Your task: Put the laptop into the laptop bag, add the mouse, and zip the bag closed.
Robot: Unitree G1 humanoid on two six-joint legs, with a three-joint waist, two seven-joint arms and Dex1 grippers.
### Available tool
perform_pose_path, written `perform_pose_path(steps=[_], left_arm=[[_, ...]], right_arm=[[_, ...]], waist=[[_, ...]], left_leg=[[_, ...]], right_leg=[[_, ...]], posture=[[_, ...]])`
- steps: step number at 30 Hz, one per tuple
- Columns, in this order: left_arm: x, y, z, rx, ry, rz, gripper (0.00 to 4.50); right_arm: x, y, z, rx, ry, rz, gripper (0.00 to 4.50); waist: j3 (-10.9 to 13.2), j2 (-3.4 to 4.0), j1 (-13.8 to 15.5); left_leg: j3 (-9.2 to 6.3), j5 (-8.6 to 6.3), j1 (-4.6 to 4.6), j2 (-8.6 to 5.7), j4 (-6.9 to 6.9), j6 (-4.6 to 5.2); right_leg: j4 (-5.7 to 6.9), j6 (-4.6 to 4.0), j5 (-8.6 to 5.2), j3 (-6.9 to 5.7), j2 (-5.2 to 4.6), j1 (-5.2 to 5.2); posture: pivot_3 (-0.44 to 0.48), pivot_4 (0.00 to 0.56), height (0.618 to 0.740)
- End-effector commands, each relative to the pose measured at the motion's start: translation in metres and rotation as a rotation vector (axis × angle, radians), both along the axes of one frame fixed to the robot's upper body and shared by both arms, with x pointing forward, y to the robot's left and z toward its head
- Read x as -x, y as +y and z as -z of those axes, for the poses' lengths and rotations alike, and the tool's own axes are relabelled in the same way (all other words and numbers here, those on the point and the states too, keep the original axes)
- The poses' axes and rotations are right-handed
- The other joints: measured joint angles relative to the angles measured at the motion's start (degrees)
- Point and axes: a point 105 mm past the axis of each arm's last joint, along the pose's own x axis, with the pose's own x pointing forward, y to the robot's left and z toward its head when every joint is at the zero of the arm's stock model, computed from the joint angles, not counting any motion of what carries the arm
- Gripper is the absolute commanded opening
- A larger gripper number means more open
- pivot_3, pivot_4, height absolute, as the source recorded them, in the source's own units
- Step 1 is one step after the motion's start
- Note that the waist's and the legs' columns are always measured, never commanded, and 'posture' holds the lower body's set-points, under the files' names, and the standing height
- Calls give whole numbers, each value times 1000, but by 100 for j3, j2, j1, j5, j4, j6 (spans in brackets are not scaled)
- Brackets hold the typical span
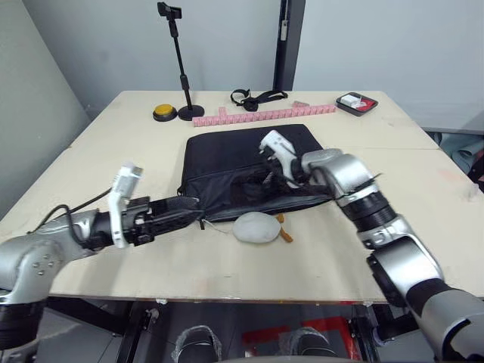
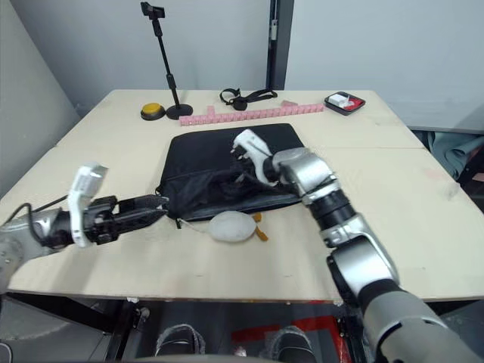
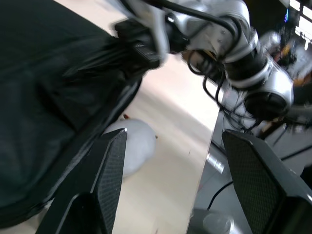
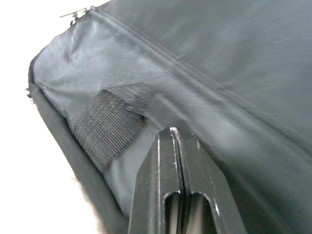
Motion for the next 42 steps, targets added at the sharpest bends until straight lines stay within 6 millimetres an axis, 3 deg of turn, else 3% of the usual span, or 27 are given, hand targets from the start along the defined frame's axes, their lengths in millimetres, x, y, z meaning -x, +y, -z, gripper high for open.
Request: perform_pose_path(steps=[1, 5, 8, 12, 14, 18, 22, 27, 31, 37, 42], left_arm=[[2, 13, -8, 45, 22, -22, 3224], [-16, 38, -3, 75, 113, -146, 3224], [-29, 58, 4, 126, 194, -246, 3224], [-27, 68, -7, 175, 191, -250, 3247], [-28, 72, -9, 159, 183, -261, 3247], [-37, 70, -12, 96, 188, -258, 4454], [-51, 61, 9, 18, 272, -265, 4500], [-71, 58, 35, 12, 377, -320, 4500], [-87, 33, 65, 21, 487, -289, 4500], [-107, 10, 64, 83, 492, -243, 4500], [-108, -9, 70, 77, 511, -173, 4500]], right_arm=[[14, -4, -15, -35, -17, -53, 0], [19, -37, -30, -19, -63, -33, 0], [27, -68, -64, -134, -139, -27, 0], [68, -99, -90, -189, -209, -140, 1169], [73, -111, -92, -186, -219, -115, 1874], [82, -157, -85, -172, -218, -11, 3248], [87, -170, -90, -195, -254, 19, 4453], [93, -166, -96, -208, -279, -5, 4453], [96, -170, -81, -127, -264, 10, 4453], [89, -192, -61, -111, -221, 120, 4453], [89, -193, -59, -130, -215, 133, 4453]], waist=[[0, -1, 11], [1, 0, 45], [1, 0, 106], [-2, -9, 200], [-4, -11, 188], [-4, -13, 203], [-5, -11, 189], [-5, -10, 134], [-6, -10, 205], [-5, -13, 238], [-5, -12, 173]], left_leg=[[1, 0, 1, 0, -3, -1], [1, 1, 2, 6, -3, -4], [4, 1, 4, 6, 1, -4], [3, -4, 1, 6, -3, -2], [3, -6, 0, 8, -3, 0], [0, -8, 10, 9, 13, 3], [6, -8, 21, 2, 35, 11], [6, -7, 21, 6, 42, 12], [3, -6, 17, 5, 40, 13], [-2, -7, 3, -9, 52, 29], [0, -7, 5, -8, 48, 28]], right_leg=[[-1, 0, 0, 0, 1, 0], [3, -3, -1, 1, 7, -2], [5, -2, -1, 6, 6, -2], [-11, -2, -2, 2, 6, 4], [-14, -4, -3, -1, 7, 6], [-5, -5, -3, 1, 6, 22], [15, -9, 0, 10, -3, 30], [29, -9, 0, 11, 1, 27], [24, -10, 0, 7, 0, 27], [14, -16, 4, 1, -16, 34], [14, -16, 4, 3, -16, 34]], posture=[[0, 150, 739], [0, 150, 739], [0, 150, 739], [0, 150, 739], [0, 150, 739], [0, 150, 739], [0, 150, 739], [0, 150, 739], [0, 150, 739], [0, 150, 739], [0, 150, 739]])
